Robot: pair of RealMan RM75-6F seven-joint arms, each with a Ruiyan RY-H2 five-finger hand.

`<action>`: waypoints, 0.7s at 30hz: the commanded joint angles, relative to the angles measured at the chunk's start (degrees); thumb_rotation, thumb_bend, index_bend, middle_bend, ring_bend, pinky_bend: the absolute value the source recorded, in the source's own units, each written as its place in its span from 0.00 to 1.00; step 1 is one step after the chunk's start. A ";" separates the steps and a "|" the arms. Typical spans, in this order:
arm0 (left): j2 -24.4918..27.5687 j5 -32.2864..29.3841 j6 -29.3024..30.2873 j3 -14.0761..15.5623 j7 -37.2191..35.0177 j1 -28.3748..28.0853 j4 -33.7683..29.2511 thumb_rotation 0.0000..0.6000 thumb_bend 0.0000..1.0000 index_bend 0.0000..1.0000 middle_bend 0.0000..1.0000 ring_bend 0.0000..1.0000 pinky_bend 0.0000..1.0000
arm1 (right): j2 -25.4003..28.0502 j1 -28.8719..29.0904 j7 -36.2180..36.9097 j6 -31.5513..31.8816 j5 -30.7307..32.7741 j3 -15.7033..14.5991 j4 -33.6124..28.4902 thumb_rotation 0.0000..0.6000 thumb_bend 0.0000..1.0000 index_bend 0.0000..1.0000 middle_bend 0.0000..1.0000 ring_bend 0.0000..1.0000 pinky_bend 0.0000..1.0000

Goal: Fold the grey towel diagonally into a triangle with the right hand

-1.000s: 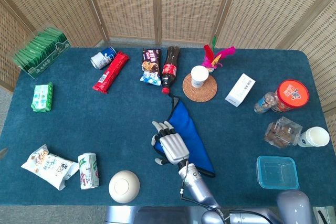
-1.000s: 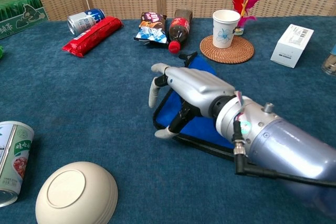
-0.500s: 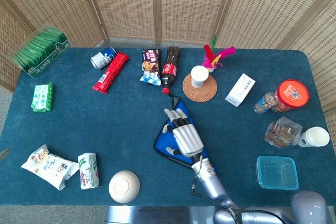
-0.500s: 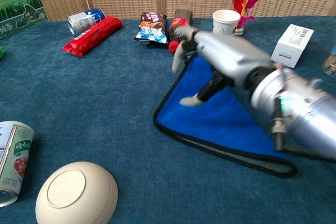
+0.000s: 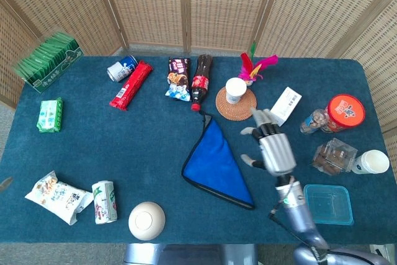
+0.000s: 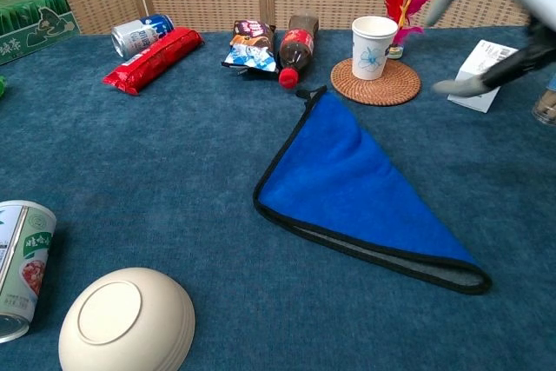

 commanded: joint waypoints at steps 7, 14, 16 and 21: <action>-0.29 0.36 0.37 0.30 0.61 0.22 0.13 1.00 0.28 0.10 0.00 0.00 0.01 | 7.65 -8.30 1.34 8.16 -2.01 -2.61 2.61 0.96 0.03 0.34 0.00 0.00 0.00; -0.54 0.20 0.70 0.51 2.74 0.41 -0.20 1.00 0.27 0.09 0.00 0.00 0.00 | 12.93 -12.15 -0.61 6.87 -0.17 -5.64 -0.81 0.53 0.00 0.11 0.00 0.00 0.00; -0.56 0.39 0.59 0.61 3.07 0.33 -0.52 1.00 0.27 0.08 0.00 0.00 0.00 | 14.05 -13.18 -1.54 6.70 0.31 -6.22 -2.41 0.49 0.00 0.06 0.00 0.00 0.00; -0.57 1.36 1.03 0.90 3.52 0.44 -0.81 1.00 0.27 0.08 0.00 0.00 0.00 | 16.39 -16.11 -1.52 7.23 1.33 -7.59 -6.98 0.37 0.00 0.01 0.00 0.00 0.00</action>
